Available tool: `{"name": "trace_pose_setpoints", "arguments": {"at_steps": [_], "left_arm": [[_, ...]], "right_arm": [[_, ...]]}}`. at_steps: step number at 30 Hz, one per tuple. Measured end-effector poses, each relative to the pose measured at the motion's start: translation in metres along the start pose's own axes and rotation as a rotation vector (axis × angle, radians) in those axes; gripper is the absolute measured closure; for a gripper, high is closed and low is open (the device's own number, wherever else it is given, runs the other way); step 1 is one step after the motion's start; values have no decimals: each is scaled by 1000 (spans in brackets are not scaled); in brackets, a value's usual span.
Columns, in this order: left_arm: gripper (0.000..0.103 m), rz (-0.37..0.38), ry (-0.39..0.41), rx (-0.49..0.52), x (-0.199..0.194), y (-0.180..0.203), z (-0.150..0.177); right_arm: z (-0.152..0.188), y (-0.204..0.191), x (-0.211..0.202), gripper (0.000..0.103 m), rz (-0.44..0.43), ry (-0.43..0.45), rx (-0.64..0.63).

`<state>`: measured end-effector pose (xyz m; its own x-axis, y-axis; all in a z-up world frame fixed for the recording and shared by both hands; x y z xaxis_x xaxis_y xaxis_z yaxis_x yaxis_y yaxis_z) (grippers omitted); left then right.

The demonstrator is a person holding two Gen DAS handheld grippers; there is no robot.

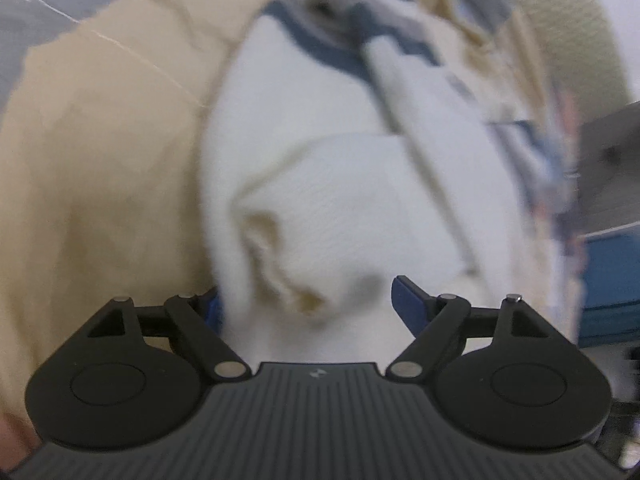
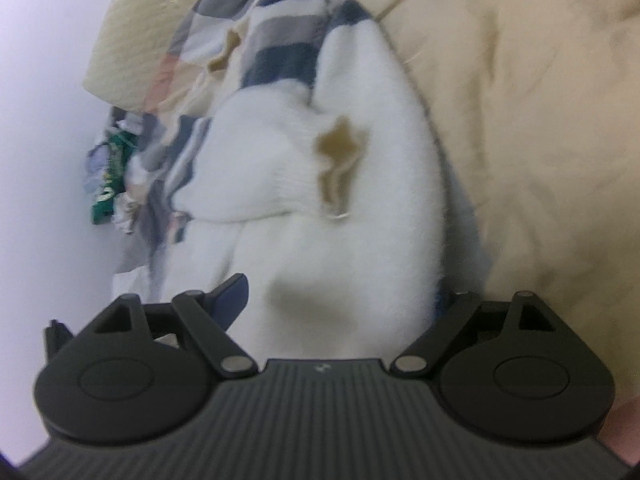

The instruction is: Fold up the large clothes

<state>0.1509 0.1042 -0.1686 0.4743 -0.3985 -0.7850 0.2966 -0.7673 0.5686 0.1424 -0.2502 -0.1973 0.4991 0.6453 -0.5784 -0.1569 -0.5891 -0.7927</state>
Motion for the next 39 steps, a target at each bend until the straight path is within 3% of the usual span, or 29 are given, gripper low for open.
{"name": "trace_pose_setpoints", "arguments": {"at_steps": [3, 7, 11, 12, 14, 15, 16, 19, 24, 30, 39], "left_arm": [[19, 11, 0, 78, 1, 15, 7], [19, -112, -60, 124, 23, 16, 17], [21, -159, -40, 153, 37, 24, 27], [24, -165, -26, 166, 37, 27, 29], [48, -186, -10, 179, 32, 29, 30], [55, -174, -2, 170, 27, 29, 29], [69, -141, 7, 140, 22, 28, 28], [77, -44, 57, 84, -3, 29, 20], [79, 145, 134, 69, -60, 50, 12], [80, 308, 193, 114, -137, 77, 17], [79, 444, 203, 186, -234, 100, 86]], "right_arm": [[-1, -5, -2, 16, -56, 1, 6], [-1, -1, 7, 20, -2, -11, -15], [1, 1, 15, 43, 51, -23, -65], [1, 0, 14, 57, 47, -24, -74], [2, -1, 9, 81, 25, -19, -60], [1, -2, 6, 84, 7, -12, -54], [-1, -5, 0, 86, -14, 0, -51], [-6, -17, -21, 89, -107, 31, -34], [-20, -46, -65, 91, -277, 99, -24], [-15, -91, -129, 92, -401, 165, -105], [36, -127, -220, 92, -534, 276, -202]]}}
Point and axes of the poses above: each gripper's, at about its wrist camera, not at the fingertips, and x roughly the way its jaws point, y to its right, z to its underside, the point moved 7 cm from there along x, roughly the way its jaws point, and after that the axes turned 4 degrees about x, right-handed, at the moved point
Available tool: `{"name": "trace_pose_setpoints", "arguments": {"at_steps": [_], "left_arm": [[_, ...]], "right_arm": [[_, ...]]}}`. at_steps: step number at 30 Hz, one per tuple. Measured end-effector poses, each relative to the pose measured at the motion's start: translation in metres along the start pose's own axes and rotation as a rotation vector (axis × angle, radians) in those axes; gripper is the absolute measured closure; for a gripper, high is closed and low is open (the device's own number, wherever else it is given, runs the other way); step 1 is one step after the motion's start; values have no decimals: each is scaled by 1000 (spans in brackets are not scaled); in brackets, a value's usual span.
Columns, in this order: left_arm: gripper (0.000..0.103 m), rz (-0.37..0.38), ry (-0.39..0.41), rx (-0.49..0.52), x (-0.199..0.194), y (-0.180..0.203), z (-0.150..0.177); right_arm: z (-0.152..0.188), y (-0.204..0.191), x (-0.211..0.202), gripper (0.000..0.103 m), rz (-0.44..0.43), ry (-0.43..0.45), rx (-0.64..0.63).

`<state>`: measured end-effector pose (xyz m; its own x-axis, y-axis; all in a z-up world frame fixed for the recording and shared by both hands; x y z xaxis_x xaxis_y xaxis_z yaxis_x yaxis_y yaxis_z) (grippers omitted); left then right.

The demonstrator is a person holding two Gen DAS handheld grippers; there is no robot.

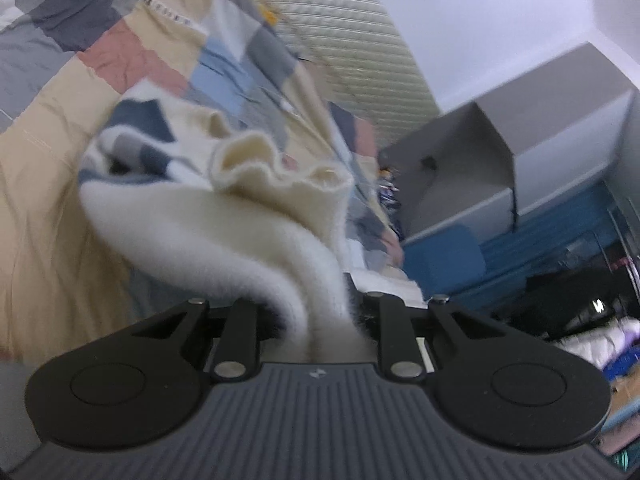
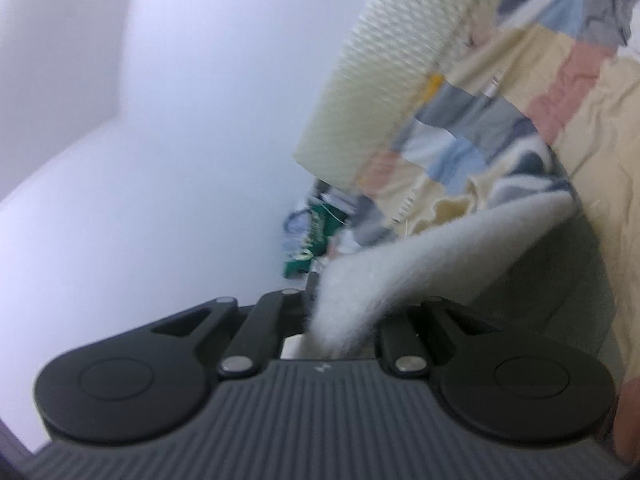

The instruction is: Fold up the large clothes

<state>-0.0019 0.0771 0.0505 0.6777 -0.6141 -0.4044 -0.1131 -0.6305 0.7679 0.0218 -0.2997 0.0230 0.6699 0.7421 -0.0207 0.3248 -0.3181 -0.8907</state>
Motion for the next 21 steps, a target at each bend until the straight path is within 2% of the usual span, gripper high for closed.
{"name": "trace_pose_setpoints", "arguments": {"at_steps": [4, 8, 10, 15, 21], "left_arm": [[79, 35, 3, -23, -30, 2, 30], [79, 16, -1, -54, -24, -16, 33], [79, 19, 8, -79, -14, -24, 24], [78, 4, 69, -62, 18, -29, -9], [77, -78, 149, -54, 79, -47, -62]], "right_arm": [[20, -11, -17, 92, -17, 39, 0], [21, 1, -6, 92, 36, 48, -12], [16, 10, 3, 92, 51, 48, 8], [-17, 24, 33, 92, 97, 55, 19], [-62, 56, 86, 92, 172, 55, 43]]}}
Point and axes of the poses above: each gripper's, at about its wrist camera, not at the fingertips, and x roughly the way its jaws point, y to its right, z to its underside, the point moved 7 cm from there along x, roughly the way its jaws point, and after that the axes turned 4 degrees about x, right-handed, at the moved point
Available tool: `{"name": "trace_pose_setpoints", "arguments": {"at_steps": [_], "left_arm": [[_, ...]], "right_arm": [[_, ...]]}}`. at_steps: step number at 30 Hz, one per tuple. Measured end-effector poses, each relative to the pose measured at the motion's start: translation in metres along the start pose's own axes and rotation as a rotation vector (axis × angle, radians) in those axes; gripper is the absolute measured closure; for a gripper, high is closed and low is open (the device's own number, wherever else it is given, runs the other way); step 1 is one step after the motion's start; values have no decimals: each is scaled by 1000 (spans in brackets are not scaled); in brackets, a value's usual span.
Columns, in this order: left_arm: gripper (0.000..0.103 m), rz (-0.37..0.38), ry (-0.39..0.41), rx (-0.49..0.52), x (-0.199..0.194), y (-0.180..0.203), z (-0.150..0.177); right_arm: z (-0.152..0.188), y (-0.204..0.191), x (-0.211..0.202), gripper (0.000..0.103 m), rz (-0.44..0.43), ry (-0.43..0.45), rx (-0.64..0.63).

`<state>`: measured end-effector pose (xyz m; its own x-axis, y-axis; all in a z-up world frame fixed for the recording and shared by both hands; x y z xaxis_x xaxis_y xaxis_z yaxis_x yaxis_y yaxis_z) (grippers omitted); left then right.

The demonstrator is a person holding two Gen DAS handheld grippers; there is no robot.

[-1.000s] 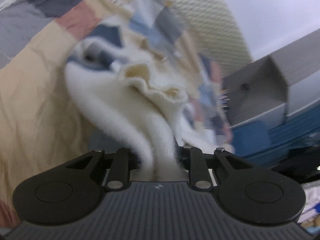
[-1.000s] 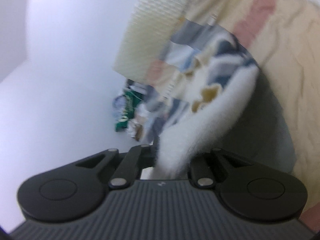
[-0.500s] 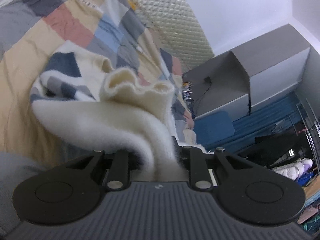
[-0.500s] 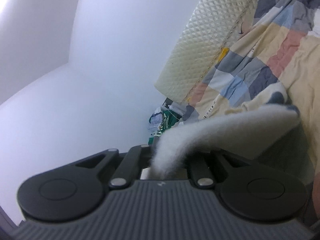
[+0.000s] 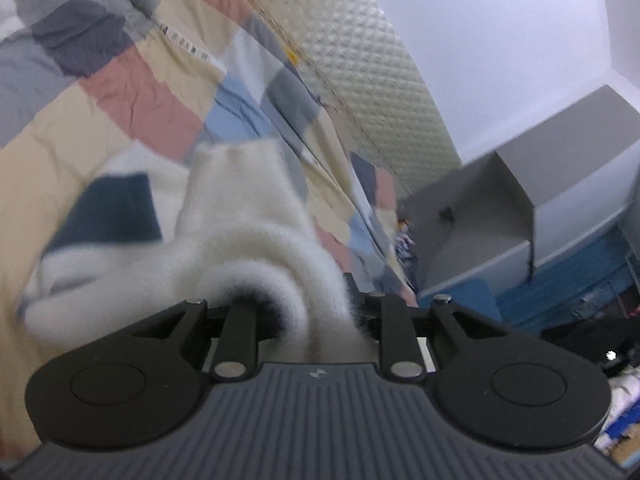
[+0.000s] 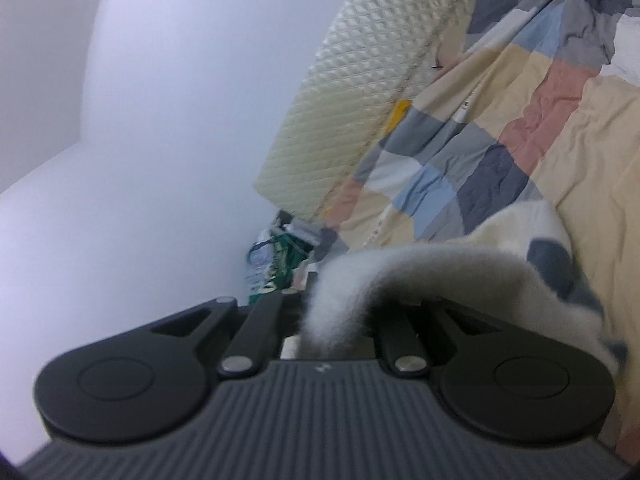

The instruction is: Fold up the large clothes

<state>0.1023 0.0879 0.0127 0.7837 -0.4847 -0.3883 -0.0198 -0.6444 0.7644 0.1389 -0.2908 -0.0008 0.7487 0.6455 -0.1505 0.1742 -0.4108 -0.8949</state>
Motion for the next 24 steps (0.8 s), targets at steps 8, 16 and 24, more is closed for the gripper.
{"name": "trace_pose_setpoints", "arguments": {"at_steps": [8, 16, 24], "left_arm": [[77, -105, 12, 4, 116, -47, -30], [77, -199, -67, 21, 205, -113, -29], [76, -226, -82, 25, 249, -142, -33]], "right_arm": [[-33, 80, 76, 91, 133, -23, 22], [-39, 159, 126, 90, 240, -94, 66], [-43, 193, 149, 90, 259, -108, 99]]}}
Point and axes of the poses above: each gripper's, at about its wrist camera, not at the fingertips, and x roughly the way its jaws point, y to its right, z to its underside, the point moved 7 cm from there along x, roughly the way its jaws point, and after that the axes turned 4 degrees about x, right-handed, at the moved point
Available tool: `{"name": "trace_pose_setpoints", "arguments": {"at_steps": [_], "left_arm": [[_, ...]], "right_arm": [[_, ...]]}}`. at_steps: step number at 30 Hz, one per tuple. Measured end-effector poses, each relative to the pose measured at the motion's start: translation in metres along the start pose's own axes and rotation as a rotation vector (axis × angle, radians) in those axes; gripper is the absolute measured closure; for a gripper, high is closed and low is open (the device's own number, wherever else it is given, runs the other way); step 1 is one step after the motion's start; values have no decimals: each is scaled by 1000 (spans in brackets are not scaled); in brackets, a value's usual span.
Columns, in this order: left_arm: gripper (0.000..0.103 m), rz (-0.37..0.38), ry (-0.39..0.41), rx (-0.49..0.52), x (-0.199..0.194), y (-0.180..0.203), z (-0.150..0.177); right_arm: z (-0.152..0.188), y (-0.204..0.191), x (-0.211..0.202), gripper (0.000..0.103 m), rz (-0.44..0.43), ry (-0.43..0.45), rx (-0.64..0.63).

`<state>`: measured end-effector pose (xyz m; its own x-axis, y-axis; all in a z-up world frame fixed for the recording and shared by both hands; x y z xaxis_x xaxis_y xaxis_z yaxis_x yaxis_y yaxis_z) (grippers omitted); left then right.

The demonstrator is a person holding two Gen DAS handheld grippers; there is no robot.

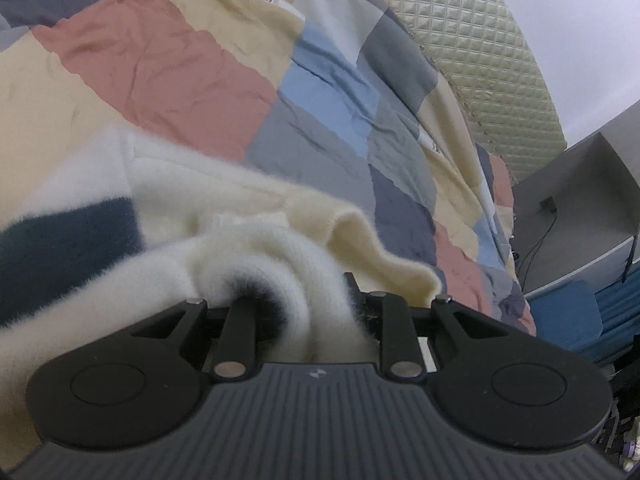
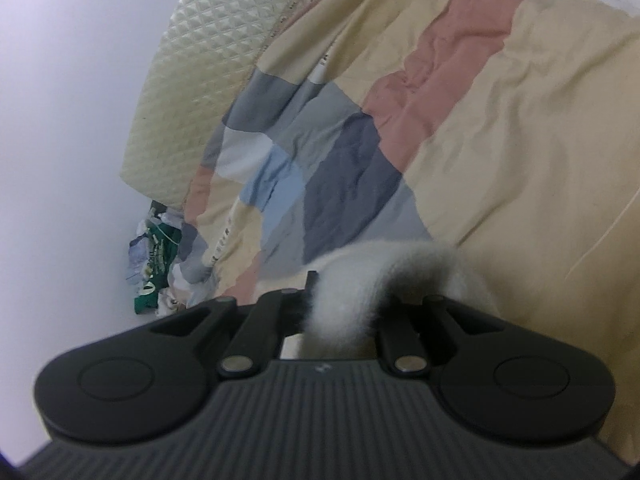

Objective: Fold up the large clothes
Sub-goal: 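Lay the folded side down and open both grippers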

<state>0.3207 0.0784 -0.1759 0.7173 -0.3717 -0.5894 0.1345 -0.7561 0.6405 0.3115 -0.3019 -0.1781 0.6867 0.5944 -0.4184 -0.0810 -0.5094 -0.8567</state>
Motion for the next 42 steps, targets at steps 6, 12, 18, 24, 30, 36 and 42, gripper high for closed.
{"name": "trace_pose_setpoints", "arguments": {"at_steps": [6, 12, 18, 24, 30, 36, 42], "left_arm": [[74, 9, 10, 21, -10, 9, 7], [33, 33, 43, 14, -43, 23, 15], [25, -51, 154, 165, -106, 42, 24], [25, -76, 116, 330, -125, 70, 50], [25, -206, 14, 413, -95, 59, 72], [25, -311, -5, 412, -67, 36, 69], [25, -410, 14, 430, -51, 22, 59]], "right_arm": [[4, -3, -5, 90, 10, 12, -9], [15, -21, -22, 40, -3, 34, -67], [32, -61, -64, 35, -19, 108, -250], [67, -90, -81, 35, -60, 85, -402], [101, -91, -46, 36, 38, -11, -543], [100, -66, -9, 40, 190, -33, -621], [79, -56, -1, 43, 214, 8, -575]]}}
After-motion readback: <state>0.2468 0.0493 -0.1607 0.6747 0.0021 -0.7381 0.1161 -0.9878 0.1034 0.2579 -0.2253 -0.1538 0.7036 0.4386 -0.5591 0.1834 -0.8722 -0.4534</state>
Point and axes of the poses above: each gripper's, at about its wrist camera, not at the fingertips, and x roughly the way its jaws point, y to its right, z to its underside, the point moved 7 cm from there along x, roughly the way its jaws point, and after that the axes turned 4 degrees about x, right-handed, at the moved point
